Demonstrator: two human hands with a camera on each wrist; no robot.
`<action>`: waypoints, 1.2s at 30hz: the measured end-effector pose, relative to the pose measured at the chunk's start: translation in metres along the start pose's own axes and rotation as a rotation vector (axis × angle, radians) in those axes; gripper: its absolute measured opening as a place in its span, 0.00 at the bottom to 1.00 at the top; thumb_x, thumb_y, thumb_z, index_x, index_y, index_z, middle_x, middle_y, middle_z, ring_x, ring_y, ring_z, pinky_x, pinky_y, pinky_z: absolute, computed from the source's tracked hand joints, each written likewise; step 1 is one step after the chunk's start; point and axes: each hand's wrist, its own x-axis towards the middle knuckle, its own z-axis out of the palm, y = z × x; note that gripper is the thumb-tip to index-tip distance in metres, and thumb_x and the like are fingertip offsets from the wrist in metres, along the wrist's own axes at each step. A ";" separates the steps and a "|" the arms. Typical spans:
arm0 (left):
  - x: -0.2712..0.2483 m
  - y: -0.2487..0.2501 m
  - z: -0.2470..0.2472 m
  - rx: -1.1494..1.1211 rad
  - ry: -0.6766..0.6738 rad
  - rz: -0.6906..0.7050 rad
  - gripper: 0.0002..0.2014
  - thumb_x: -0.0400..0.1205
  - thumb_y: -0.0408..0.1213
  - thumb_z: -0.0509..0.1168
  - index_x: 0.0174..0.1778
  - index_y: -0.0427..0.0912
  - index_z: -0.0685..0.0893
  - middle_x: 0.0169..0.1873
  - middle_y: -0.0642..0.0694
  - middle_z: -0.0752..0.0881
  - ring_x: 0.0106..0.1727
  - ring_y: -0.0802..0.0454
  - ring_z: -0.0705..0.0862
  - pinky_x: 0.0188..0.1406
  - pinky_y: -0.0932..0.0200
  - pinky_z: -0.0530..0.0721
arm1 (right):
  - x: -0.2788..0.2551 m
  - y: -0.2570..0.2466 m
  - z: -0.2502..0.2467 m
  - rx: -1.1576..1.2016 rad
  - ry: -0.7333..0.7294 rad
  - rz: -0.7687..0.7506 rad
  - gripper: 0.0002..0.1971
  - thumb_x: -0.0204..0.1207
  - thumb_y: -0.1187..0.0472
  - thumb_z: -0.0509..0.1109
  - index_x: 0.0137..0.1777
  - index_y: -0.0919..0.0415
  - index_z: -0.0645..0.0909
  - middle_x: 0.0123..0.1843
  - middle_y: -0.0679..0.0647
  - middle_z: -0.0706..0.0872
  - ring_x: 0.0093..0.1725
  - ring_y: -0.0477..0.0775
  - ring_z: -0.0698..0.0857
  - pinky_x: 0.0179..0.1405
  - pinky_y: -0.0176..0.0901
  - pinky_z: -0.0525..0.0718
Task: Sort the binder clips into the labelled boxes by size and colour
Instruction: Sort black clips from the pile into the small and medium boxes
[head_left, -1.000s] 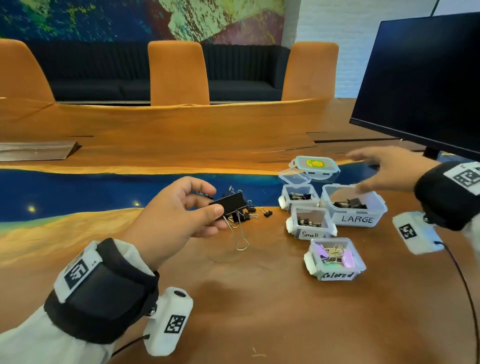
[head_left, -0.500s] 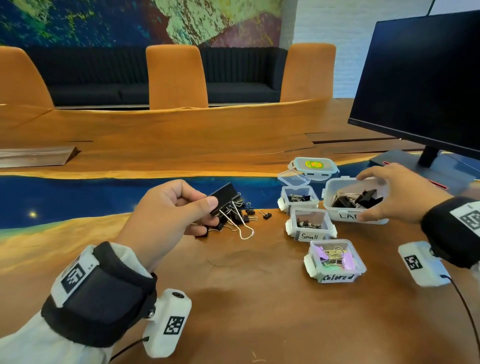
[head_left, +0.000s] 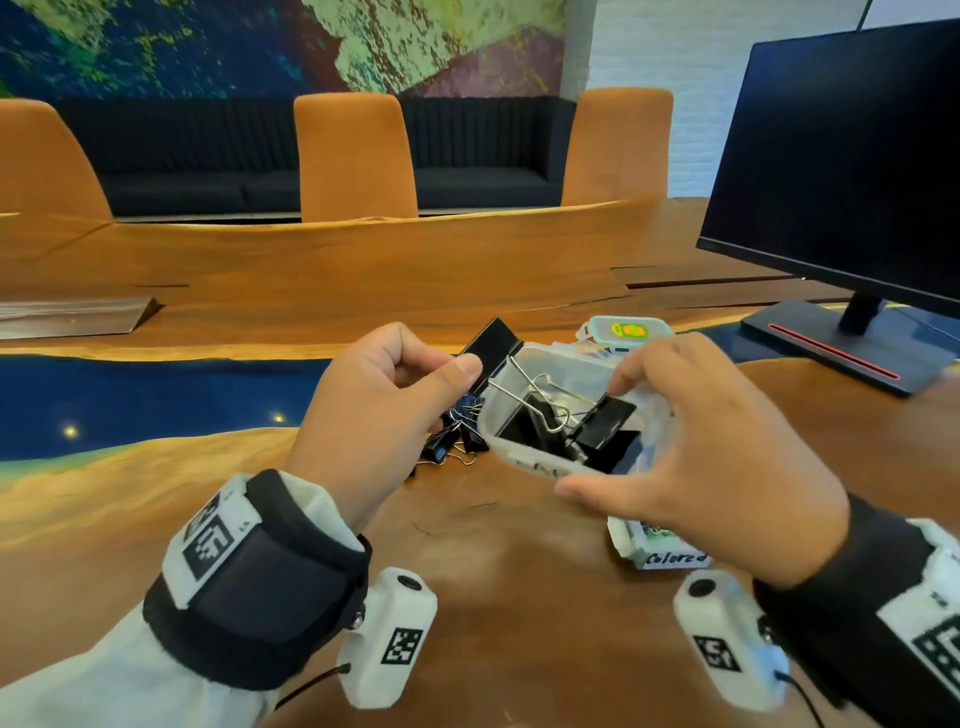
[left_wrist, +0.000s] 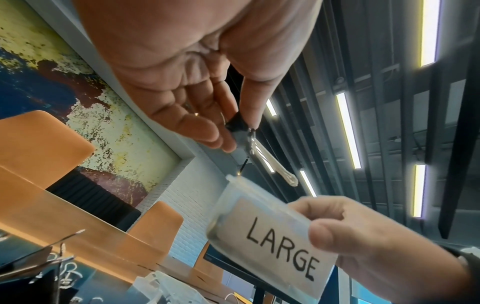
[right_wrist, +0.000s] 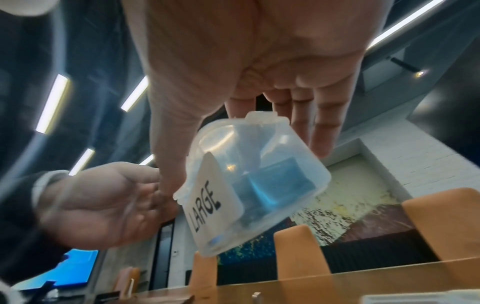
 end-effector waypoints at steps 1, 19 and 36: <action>0.000 0.000 0.001 0.015 0.011 0.018 0.10 0.79 0.45 0.76 0.36 0.48 0.84 0.37 0.46 0.91 0.41 0.44 0.88 0.47 0.40 0.90 | -0.002 -0.008 0.004 0.038 0.026 -0.017 0.40 0.49 0.23 0.76 0.56 0.47 0.75 0.53 0.42 0.75 0.53 0.45 0.77 0.52 0.38 0.80; -0.009 -0.016 0.001 0.493 0.070 0.186 0.12 0.75 0.49 0.74 0.30 0.53 0.81 0.50 0.64 0.82 0.60 0.57 0.76 0.48 0.63 0.69 | -0.002 -0.043 0.019 0.062 -0.017 0.090 0.47 0.46 0.20 0.69 0.63 0.46 0.68 0.55 0.41 0.74 0.54 0.44 0.78 0.49 0.42 0.84; -0.005 -0.006 -0.001 0.577 -0.273 0.055 0.11 0.77 0.53 0.75 0.51 0.66 0.81 0.54 0.63 0.79 0.57 0.67 0.78 0.47 0.70 0.72 | -0.003 -0.044 0.015 -0.014 -0.235 0.058 0.48 0.47 0.19 0.67 0.67 0.42 0.66 0.57 0.38 0.73 0.56 0.43 0.77 0.52 0.43 0.84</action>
